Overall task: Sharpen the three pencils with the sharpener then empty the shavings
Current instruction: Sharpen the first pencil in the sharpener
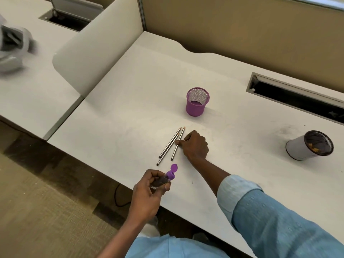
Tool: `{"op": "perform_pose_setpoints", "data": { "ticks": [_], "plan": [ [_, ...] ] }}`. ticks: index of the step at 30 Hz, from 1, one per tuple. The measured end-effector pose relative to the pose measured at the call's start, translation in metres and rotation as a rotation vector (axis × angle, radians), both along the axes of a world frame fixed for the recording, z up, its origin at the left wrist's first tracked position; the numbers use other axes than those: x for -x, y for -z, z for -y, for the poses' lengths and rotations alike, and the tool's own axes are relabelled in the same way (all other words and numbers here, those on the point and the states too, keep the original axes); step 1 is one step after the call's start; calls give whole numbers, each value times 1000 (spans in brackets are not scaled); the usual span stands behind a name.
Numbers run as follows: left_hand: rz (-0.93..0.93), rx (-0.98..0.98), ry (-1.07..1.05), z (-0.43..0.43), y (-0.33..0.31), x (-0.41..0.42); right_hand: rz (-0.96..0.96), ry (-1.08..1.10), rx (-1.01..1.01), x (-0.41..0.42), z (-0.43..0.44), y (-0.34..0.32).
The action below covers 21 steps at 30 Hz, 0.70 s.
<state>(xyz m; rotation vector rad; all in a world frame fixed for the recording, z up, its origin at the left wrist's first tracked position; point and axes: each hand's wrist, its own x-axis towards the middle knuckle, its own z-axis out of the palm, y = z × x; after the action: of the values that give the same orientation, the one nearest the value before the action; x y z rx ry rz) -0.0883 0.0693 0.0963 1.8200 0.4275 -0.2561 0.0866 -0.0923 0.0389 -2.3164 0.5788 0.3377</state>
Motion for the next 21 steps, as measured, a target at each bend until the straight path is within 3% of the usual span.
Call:
{"op": "perform_pose_setpoints", "data": {
  "ticks": [13, 21],
  "plan": [
    [-15, -17, 137, 30, 8, -13, -68, 33, 96, 33, 54, -10],
    [-8, -26, 189, 43, 6, -20, 114, -199, -235, 69, 113, -34]
  ]
}}
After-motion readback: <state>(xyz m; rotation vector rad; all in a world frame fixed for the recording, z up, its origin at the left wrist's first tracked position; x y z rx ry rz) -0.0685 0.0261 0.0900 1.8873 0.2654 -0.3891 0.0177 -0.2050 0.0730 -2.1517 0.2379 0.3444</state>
